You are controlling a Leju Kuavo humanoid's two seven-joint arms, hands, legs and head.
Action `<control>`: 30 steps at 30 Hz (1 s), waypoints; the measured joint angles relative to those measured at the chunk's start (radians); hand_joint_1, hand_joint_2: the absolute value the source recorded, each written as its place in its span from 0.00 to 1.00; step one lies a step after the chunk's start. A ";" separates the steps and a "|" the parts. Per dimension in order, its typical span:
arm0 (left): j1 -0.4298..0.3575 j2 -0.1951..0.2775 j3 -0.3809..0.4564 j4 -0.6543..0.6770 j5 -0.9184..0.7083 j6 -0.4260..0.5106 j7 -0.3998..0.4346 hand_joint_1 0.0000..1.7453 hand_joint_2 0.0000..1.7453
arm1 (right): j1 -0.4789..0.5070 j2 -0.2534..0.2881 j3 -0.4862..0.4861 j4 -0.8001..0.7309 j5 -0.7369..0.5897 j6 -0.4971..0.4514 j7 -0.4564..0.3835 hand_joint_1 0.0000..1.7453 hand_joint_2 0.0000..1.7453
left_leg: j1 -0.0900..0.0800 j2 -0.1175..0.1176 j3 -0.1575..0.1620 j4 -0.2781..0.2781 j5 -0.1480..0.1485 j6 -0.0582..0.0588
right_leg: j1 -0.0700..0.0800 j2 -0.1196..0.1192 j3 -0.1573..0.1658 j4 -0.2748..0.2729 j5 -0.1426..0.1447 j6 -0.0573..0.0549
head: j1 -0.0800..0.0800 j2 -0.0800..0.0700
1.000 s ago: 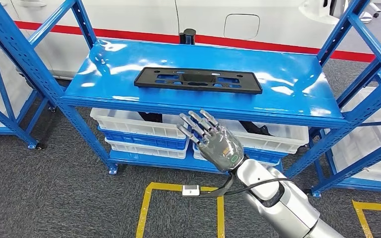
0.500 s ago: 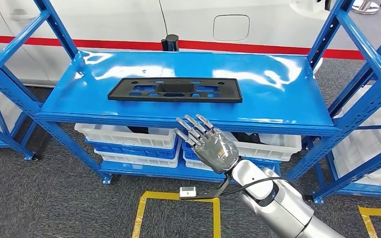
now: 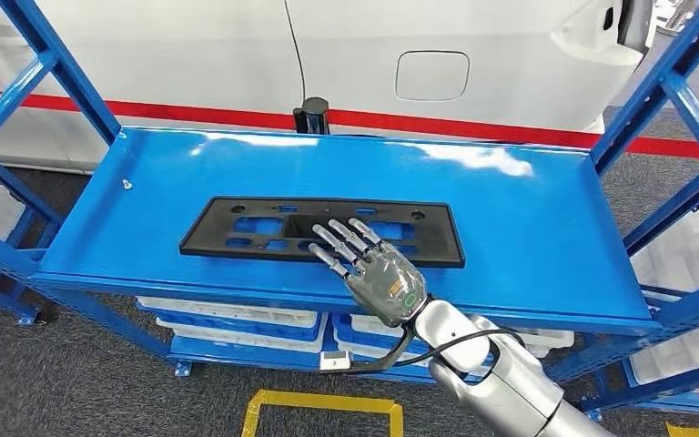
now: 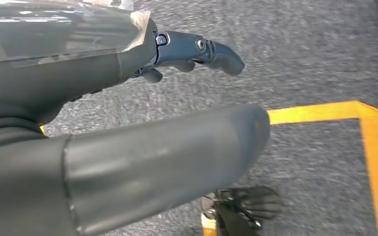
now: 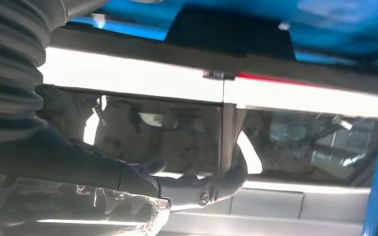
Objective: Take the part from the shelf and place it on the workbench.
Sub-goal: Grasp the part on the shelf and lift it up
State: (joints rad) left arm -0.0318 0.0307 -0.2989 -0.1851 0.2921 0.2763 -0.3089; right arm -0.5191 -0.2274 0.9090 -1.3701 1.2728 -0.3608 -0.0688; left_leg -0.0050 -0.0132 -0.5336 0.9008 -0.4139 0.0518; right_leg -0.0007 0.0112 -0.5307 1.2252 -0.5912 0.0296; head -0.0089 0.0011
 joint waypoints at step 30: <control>-0.007 -0.022 0.003 -0.001 -0.017 0.104 0.001 0.00 0.00 | 0.025 0.026 -0.007 -0.001 -0.039 0.049 0.013 1.00 1.00 | 0.043 0.016 0.045 0.115 -0.125 -0.044 | -0.037 -0.016 -0.195 -0.048 0.143 0.027 | -0.003 0.000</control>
State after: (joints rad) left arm -0.0392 0.0089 -0.2963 -0.1858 0.2754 0.3803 -0.3082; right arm -0.4937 -0.2013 0.9023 -1.3709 1.2337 -0.3117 -0.0557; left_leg 0.0378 0.0024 -0.4890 1.0158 -0.5386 0.0076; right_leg -0.0381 -0.0045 -0.7259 1.1771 -0.4479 0.0569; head -0.0120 0.0011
